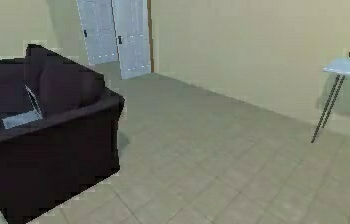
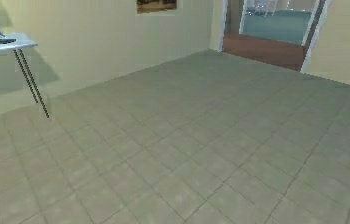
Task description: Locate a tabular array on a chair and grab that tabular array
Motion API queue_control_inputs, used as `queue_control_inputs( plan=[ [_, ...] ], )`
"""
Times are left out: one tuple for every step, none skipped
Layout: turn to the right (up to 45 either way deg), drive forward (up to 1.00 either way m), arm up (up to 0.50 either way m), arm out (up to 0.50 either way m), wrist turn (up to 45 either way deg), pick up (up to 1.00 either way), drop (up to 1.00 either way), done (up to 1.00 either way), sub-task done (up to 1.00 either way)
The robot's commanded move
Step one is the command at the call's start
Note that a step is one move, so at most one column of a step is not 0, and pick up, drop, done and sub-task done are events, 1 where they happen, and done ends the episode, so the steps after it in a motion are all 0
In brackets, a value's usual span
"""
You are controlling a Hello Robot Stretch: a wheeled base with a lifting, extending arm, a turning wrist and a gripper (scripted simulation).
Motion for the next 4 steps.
queue_control_inputs(
  plan=[
    [0.0,1.00,0.00,0.00,0.0,0.00,0.00,0.00,0.00],
    [6.0,0.00,0.00,0.00,0.0,0.00,0.00,0.00,0.00],
    [0.0,0.30,0.00,0.00,0.0,0.00,0.00,0.00,0.00],
    [-3.0,0.00,0.00,0.00,0.0,0.00,0.00,0.00,0.00]
  ],
)
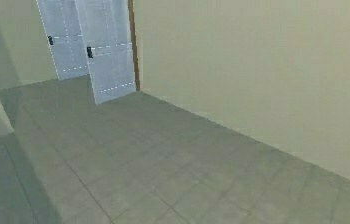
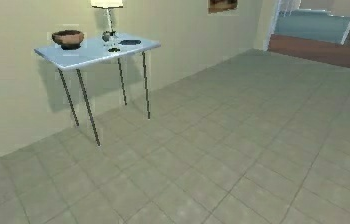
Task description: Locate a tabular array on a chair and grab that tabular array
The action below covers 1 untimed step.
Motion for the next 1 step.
queue_control_inputs(
  plan=[
    [0.0,0.60,0.00,0.00,0.0,0.00,0.00,0.00,0.00]
  ],
)
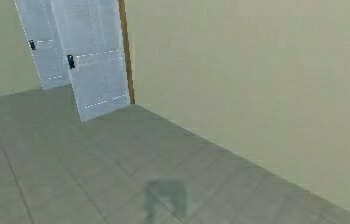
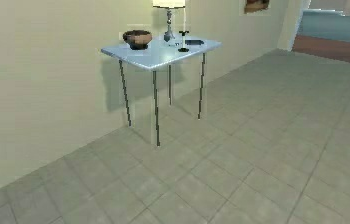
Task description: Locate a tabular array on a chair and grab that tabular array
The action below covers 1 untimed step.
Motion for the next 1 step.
queue_control_inputs(
  plan=[
    [-36.0,0.00,0.00,0.00,0.0,0.00,0.00,0.00,0.00]
  ],
)
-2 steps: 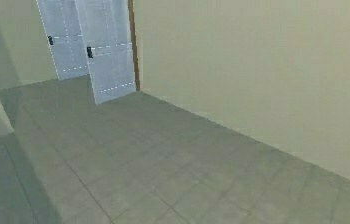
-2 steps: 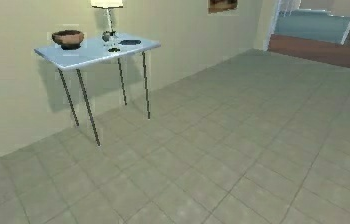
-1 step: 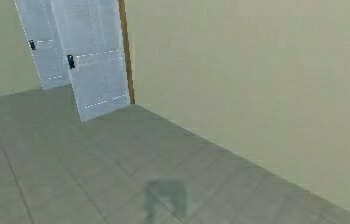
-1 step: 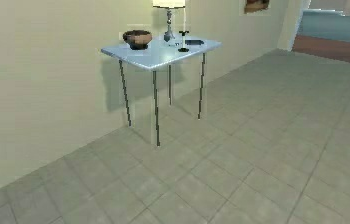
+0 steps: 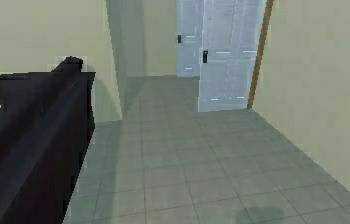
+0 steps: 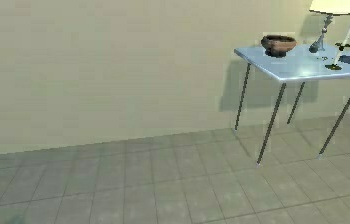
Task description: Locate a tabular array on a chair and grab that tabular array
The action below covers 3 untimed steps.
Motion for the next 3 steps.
queue_control_inputs(
  plan=[
    [-3.0,0.00,0.00,0.00,0.0,0.00,0.00,0.00,0.00],
    [45.0,0.00,0.00,0.00,0.0,0.00,0.00,0.00,0.00],
    [45.0,0.00,0.00,0.00,0.0,0.00,0.00,0.00,0.00]
  ],
)
